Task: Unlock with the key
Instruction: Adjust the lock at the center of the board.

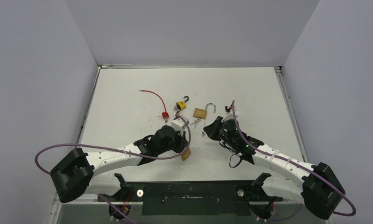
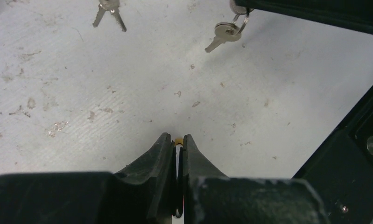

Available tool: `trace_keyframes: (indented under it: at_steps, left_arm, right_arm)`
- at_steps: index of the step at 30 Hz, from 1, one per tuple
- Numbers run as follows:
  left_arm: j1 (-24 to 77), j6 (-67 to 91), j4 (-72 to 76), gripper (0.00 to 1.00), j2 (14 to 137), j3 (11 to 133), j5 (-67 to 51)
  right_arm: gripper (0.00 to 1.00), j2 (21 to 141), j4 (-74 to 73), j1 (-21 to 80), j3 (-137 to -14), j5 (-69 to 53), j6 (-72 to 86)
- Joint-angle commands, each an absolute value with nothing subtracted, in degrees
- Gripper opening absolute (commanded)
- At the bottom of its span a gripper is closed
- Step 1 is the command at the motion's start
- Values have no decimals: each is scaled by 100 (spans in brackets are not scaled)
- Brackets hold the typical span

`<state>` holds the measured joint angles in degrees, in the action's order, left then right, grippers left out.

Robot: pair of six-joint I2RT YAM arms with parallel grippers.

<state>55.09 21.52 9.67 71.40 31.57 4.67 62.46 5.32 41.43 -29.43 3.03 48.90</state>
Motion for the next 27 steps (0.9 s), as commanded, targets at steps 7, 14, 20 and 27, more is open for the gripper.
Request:
trace_keyframes:
  at_steps: [7, 14, 20, 27]
  left_arm:
    - [5729, 4954, -890, 0, 6949, 4219, 2805]
    - [5755, 6998, -2724, 0, 7236, 4958, 4535]
    - [5733, 7822, -3728, 0, 8151, 5739, 5179]
    - [5733, 8455, -4313, 0, 8865, 6055, 5438]
  right_arm:
    - [0, 5764, 630, 4055, -2741, 409, 4961]
    - [0, 5696, 739, 4045, -2612, 292, 4998]
    - [0, 5708, 832, 4020, -2537, 272, 5043]
    - [0, 5734, 826, 3988, -2541, 240, 5028]
